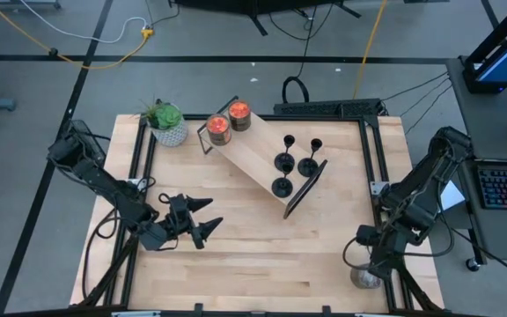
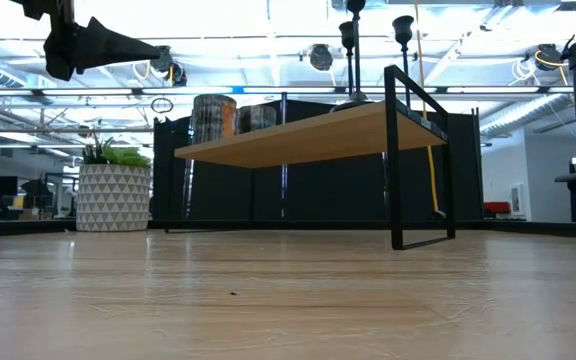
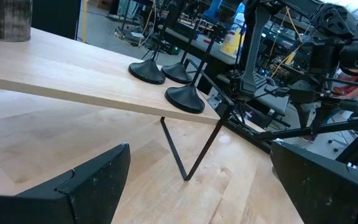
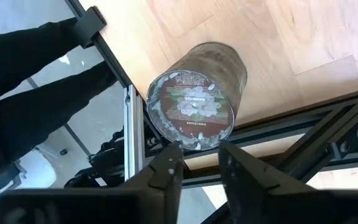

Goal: Pick & Place candle stick holders
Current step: Put the white scented candle on the shelf

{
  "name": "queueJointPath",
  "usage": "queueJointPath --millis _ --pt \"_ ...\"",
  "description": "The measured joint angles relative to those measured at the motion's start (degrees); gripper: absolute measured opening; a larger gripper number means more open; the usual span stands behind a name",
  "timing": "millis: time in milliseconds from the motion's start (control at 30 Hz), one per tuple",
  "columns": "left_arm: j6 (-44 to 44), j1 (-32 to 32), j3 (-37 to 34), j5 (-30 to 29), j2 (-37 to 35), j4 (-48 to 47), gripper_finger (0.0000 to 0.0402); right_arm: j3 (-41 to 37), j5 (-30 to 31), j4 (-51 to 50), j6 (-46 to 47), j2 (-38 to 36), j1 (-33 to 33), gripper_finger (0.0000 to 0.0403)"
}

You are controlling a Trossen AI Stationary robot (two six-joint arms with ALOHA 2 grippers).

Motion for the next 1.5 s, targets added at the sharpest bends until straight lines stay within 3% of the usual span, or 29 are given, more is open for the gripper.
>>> queueJointPath --millis 367,567,1100,1267,1500 --pt "0.2 0.0 0.0 0.0 0.0 0.0 0.0395 0.0 2.5 0.0 3.0 2.4 0.2 0.0206" --pt "0.3 0.0 0.0 0.0 0.0 0.0 0.0395 0.0 1.1 -2.6 6.0 3.7 0.2 0.0238" --pt "0.3 0.0 0.0 0.0 0.0 -0.1 0.0395 -3.7 0.7 -2.5 9.2 4.7 0.4 0.0204" --pt "0.3 0.0 0.0 0.0 0.0 -0.1 0.0395 -7.8 -2.3 2.1 10.5 4.5 0.4 0.0195" --pt "0.3 0.0 0.0 0.0 0.0 0.0 0.0395 -11.2 -2.0 8.3 10.5 4.7 0.4 0.0183"
